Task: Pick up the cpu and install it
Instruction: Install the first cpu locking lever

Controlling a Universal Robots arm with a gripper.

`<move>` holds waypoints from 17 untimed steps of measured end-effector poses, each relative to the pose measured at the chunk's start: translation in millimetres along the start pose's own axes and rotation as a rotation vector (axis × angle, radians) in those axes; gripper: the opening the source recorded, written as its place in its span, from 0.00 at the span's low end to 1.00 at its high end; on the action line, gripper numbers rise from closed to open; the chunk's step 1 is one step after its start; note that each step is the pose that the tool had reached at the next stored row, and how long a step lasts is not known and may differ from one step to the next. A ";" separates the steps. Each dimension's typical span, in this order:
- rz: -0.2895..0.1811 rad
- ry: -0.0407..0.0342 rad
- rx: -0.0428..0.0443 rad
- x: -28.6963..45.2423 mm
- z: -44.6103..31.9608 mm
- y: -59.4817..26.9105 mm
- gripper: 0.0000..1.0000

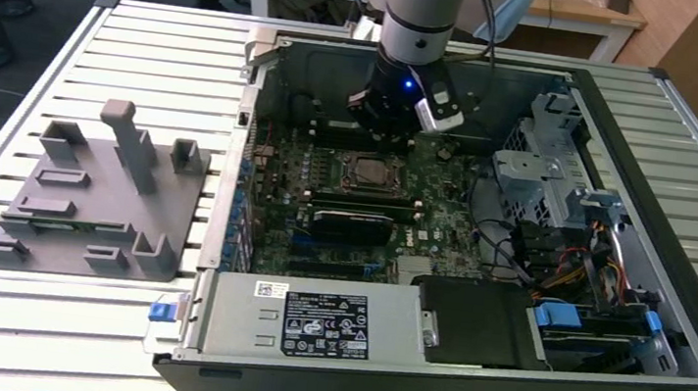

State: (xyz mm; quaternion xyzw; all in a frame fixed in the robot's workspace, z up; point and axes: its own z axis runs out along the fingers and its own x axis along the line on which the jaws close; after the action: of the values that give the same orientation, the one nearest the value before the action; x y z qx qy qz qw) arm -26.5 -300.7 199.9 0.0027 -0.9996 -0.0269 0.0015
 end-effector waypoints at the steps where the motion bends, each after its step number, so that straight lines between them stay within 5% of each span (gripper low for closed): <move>1: 0.000 0.0002 0.0000 -0.3 0.6 0.0 0.11; 13: 0.000 0.0005 0.0000 -0.9 -2.2 0.2 0.11; 17: 0.000 0.0006 0.0087 -1.0 -1.8 0.1 0.11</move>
State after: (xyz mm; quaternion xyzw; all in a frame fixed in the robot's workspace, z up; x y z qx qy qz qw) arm -25.5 -300.7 201.7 0.0026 -0.9997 -0.0226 0.0018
